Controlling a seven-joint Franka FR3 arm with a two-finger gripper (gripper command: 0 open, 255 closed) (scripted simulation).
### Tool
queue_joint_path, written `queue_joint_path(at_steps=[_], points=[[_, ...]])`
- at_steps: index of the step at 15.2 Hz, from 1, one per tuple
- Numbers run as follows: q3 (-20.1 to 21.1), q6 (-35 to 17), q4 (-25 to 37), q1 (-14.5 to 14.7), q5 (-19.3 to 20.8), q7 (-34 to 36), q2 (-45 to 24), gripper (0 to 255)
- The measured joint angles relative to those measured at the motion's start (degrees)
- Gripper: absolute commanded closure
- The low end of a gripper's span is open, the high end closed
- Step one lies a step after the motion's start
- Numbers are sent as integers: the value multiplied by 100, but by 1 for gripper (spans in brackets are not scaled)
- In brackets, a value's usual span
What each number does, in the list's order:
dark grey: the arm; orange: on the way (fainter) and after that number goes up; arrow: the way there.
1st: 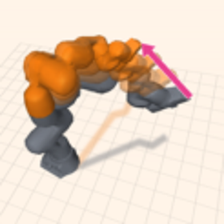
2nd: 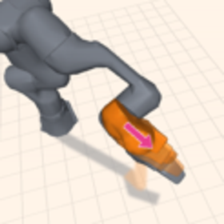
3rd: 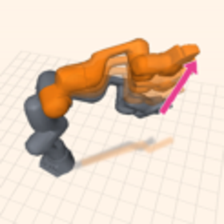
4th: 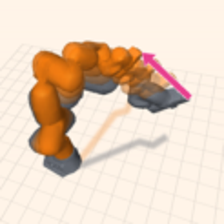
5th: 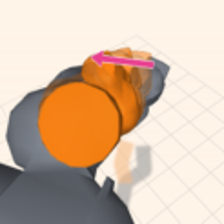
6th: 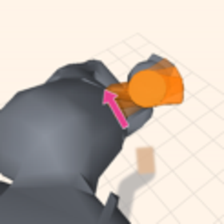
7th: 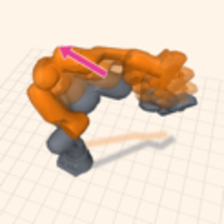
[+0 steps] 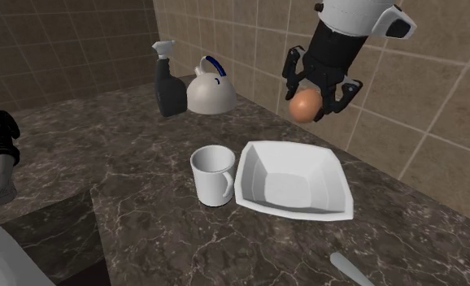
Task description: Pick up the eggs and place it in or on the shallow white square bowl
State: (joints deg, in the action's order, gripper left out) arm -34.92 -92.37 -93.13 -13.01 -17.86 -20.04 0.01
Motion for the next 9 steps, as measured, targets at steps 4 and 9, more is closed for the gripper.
queue_joint_path(at_steps=[4,9], points=[[-6,-62,-783,-72,492,-37,862,255],[-14,-189,-1416,-214,823,-134,1440,255]])
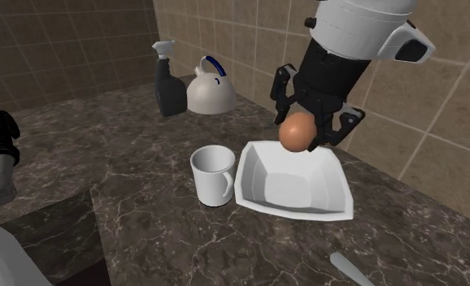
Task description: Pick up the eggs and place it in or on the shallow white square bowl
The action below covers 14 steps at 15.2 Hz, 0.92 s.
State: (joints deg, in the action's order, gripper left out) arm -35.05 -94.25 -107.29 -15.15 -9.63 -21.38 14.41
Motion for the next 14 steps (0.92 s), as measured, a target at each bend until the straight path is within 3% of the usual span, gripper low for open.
queue_joint_path(at_steps=[14], points=[[-26,-893,-976,-43,23,-208,64,255]])
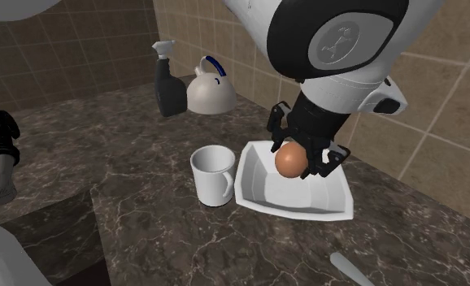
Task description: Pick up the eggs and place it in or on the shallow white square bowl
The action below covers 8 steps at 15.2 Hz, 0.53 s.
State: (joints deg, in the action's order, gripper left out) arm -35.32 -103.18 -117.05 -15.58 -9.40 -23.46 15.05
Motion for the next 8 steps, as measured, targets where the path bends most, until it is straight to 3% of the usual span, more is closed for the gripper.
queue_joint_path(at_steps=[4,5,8], points=[[-2,-10,-8,0,-2,-5,-2,255],[-2,-11,-8,0,-2,-5,-2,0],[-2,-11,-7,0,-2,-5,-2,0]])
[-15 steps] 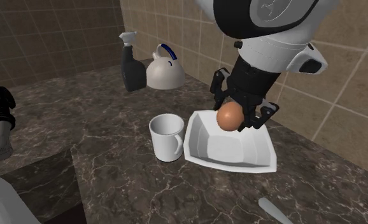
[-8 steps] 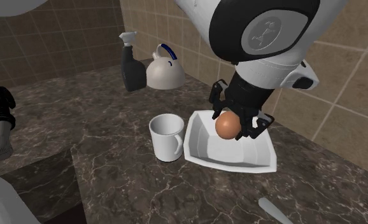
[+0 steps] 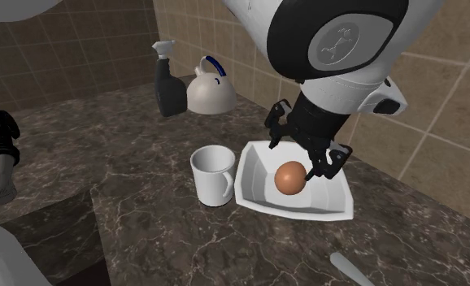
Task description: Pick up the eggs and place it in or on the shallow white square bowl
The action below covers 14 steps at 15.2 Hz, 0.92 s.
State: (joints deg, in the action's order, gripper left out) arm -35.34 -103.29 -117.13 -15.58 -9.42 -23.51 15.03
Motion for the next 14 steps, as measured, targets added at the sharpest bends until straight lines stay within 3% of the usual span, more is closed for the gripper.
queue_joint_path(at_steps=[3,8,14], points=[[0,0,0,0,0,0,0,0],[-70,654,681,-21,12,15,-39,0],[-89,730,757,-27,14,-1,-49,0]])
